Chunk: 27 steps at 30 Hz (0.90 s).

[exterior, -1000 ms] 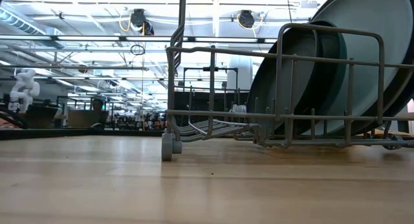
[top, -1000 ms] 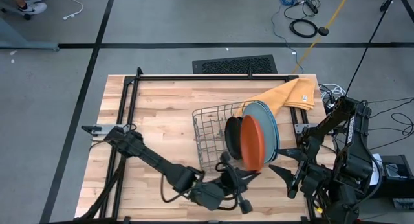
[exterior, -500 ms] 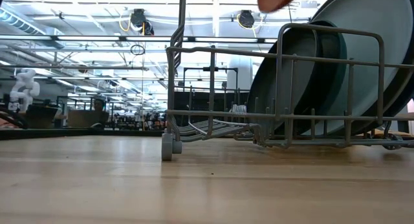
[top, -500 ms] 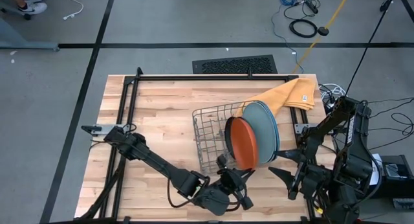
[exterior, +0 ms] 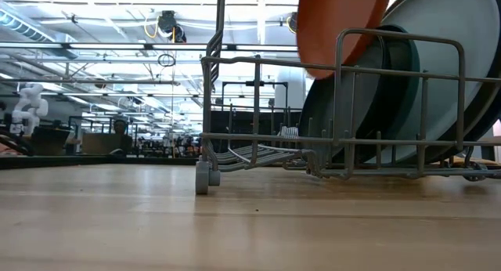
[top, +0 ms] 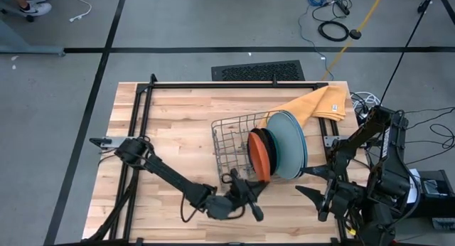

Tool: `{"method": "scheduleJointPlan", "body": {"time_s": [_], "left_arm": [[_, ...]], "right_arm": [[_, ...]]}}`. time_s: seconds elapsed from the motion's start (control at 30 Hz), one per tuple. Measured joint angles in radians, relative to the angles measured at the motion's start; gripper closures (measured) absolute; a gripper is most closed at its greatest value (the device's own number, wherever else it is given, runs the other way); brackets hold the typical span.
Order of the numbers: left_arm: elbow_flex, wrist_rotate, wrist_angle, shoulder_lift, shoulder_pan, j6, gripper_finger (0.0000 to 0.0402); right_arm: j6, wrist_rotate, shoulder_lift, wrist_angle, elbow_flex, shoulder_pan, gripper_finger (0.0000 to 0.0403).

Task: Sort dishes
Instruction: Put the orange plate into the green dish rack

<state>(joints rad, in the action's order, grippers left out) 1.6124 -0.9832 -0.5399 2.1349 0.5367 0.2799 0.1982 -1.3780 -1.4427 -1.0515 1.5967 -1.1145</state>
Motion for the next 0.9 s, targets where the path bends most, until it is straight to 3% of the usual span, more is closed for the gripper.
{"method": "scheduleJointPlan", "body": {"time_s": [0.27,0.63,0.9], "left_arm": [[-0.165,0.077,-0.102,-0.022,-0.057,0.134,0.0401],[-0.244,0.076,-0.136,-0.077,-0.028,0.110,0.0402],[-0.308,0.077,-0.164,-0.079,-0.039,0.206,0.0401]], "right_arm": [[0.000,0.023,-0.004,-0.001,0.000,0.000,0.0149],[0.047,0.048,-0.005,-0.064,0.000,0.000,0.0149],[0.052,0.045,-0.005,-0.068,0.000,0.000,0.0149]]}}
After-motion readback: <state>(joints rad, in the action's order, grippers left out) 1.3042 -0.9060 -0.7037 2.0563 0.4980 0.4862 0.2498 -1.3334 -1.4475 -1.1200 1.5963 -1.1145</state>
